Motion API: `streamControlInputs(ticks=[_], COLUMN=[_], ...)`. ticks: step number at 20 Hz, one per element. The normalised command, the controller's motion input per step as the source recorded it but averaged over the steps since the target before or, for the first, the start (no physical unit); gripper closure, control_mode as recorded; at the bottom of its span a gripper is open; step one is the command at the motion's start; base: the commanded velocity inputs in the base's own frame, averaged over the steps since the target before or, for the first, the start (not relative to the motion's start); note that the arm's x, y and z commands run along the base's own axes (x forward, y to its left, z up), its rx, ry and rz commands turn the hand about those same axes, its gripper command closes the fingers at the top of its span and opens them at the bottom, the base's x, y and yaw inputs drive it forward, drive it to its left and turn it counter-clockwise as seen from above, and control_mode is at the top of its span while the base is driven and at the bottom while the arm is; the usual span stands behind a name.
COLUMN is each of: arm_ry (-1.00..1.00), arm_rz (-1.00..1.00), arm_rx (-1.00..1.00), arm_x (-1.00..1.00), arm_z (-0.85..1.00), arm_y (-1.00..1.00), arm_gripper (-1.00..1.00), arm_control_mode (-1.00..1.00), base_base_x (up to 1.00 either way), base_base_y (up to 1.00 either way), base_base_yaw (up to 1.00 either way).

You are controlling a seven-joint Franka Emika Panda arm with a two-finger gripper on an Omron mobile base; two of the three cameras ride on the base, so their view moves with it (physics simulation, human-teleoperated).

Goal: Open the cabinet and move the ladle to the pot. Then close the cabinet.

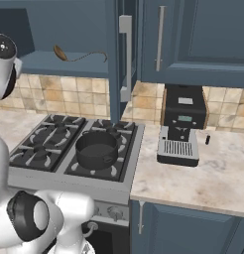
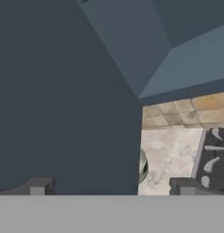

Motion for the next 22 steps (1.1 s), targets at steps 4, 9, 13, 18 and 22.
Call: streamControlInputs(ticks=[4,9,13,18,22], arm_ry=[0.02,0.0,-0.02,-0.04,0.0], arm_rz=[0.13,0.06,-0.08,-0.26,-0.33], arm_rx=[0.0,0.0,-0.04,-0.16,-0.14], arm_x=[-0.01,0.0,0.0,0.0,0.0], arm_z=[0.0,0.01,0.46,0.36,0.05], arm_y=[0.96,0.65,-0.28,-0.89,-1.0], arm_gripper=[-1.0,-1.0,-1.0,-1.0,-1.0], arm_control_mode=[-1.0,-1.0,-1.0,-1.0,-1.0], base_base_x=[0.0,0.0,0.0,0.0,0.0], base_base_y=[0.0,0.0,0.0,0.0,0.0], base_base_yaw=[0.0,0.0,0.0,0.0,0.0])
